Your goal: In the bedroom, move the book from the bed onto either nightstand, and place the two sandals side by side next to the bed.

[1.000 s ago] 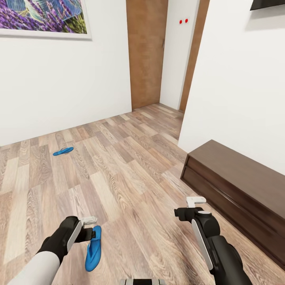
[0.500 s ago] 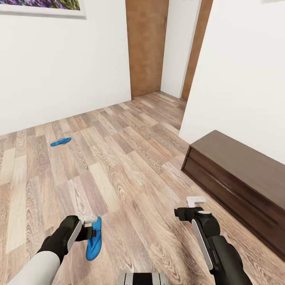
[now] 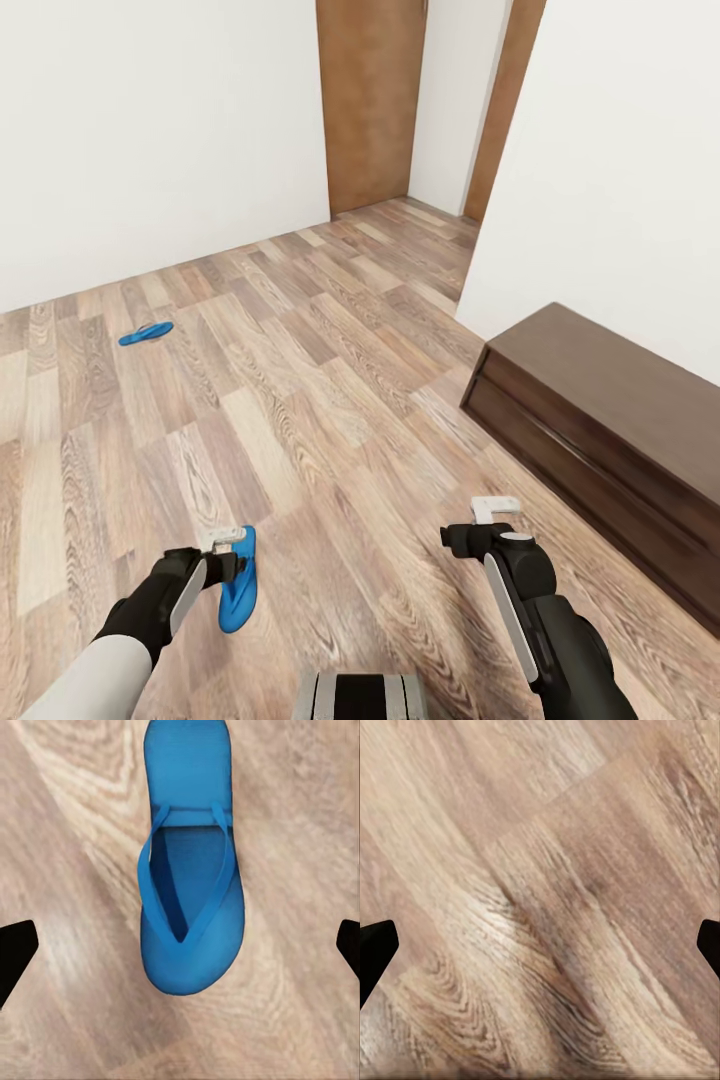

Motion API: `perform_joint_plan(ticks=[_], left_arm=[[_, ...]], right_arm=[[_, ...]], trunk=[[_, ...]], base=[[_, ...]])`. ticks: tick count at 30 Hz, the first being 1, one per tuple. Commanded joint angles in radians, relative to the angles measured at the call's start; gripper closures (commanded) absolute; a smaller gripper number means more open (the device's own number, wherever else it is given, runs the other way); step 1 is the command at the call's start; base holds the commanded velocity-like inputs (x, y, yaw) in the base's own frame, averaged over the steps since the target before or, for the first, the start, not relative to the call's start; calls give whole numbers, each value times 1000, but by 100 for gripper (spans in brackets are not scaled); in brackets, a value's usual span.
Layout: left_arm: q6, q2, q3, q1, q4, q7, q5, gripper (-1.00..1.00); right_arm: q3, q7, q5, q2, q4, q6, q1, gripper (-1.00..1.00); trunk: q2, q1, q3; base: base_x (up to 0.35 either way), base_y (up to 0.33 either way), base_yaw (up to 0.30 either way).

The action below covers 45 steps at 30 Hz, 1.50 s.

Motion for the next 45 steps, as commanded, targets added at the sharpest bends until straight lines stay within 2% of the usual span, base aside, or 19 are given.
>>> perform_joint_plan(ticks=[1,4,18,29,38,45], left_arm=[[-9,0,1,0,-1,2,5,-100],[-30,1,2,0,0,-2,4,-100],[-34,1,2,1,-1,-1,4,-100],[-35,-2,-1,1,-2,0,3,-100],[-34,-2,-2,1,-5,1,3,-100],[-33,-2,0,1,-10,0,3,-100]], right_arm=[[1,-4,0,0,-1,5,-1,-100],[1,-4,0,0,-1,5,-1,-100],[1,-4,0,0,0,5,-1,-100],[1,-4,0,0,2,5,-1,-100],[1,-4,1,0,1,5,0,-100],[1,-4,1,0,1,5,-1,-100]], trunk=[[-1,0,-6],[-1,2,-23],[-5,8,-99],[-5,8,-109],[-5,8,-110],[-5,8,-111]], base=[[0,0,0],[0,0,0],[0,0,0],[8,0,0],[259,0,0],[19,0,0]])
